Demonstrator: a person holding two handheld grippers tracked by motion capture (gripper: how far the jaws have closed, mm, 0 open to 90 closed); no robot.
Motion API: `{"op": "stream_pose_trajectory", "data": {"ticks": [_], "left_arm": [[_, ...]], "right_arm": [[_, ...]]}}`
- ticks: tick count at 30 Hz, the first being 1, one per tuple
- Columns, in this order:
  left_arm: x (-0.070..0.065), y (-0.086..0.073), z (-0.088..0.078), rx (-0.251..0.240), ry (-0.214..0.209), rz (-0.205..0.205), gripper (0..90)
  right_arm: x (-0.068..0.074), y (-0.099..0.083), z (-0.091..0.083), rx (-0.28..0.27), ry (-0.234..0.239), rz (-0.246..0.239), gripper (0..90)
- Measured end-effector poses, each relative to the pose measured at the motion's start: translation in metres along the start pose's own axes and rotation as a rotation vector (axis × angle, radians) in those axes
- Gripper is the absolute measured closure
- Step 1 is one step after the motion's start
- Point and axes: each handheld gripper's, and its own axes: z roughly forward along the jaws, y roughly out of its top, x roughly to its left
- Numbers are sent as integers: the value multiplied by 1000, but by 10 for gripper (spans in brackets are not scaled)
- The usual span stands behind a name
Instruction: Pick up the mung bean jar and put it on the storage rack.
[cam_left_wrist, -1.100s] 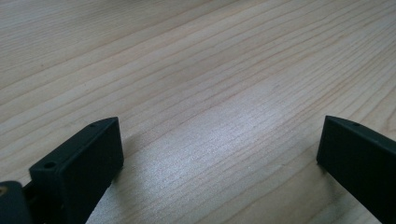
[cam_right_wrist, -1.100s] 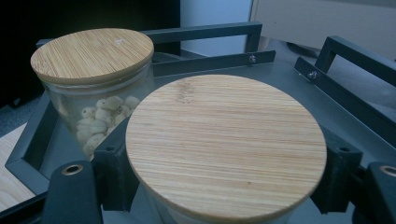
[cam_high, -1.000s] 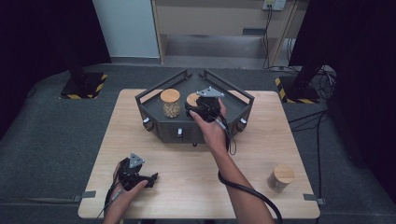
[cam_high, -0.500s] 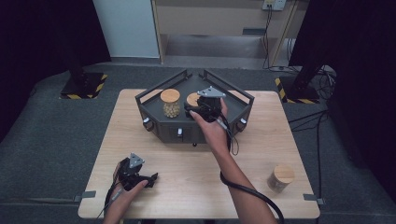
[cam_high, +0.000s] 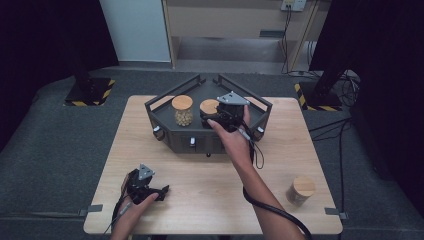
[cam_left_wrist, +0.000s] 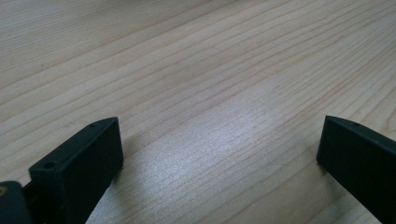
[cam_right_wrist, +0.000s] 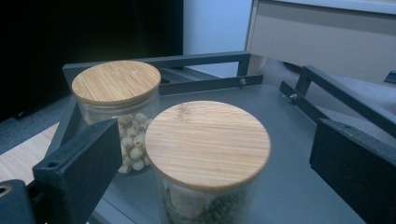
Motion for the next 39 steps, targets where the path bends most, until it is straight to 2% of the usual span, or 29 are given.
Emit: {"op": "stream_pose_trajectory", "data": {"ticks": [5,15,18,25,29,37,39], "left_arm": [[0,0,0,0,0,0,0],[0,0,0,0,0,0,0],[0,0,0,0,0,0,0],[0,0,0,0,0,0,0],[0,0,0,0,0,0,0],[0,0,0,1,0,0,0],[0,0,0,0,0,0,0]], "right_arm": [[-4,-1,-11,-6,3,1,21],[-17,-6,-34,26,33,-18,19],[-19,-9,-44,31,36,-39,17],[-25,-12,-59,44,32,-46,18],[-31,-16,-65,64,32,-32,19],[-37,-18,-83,111,42,-83,21],[-37,-20,-88,116,31,-80,23]]}}
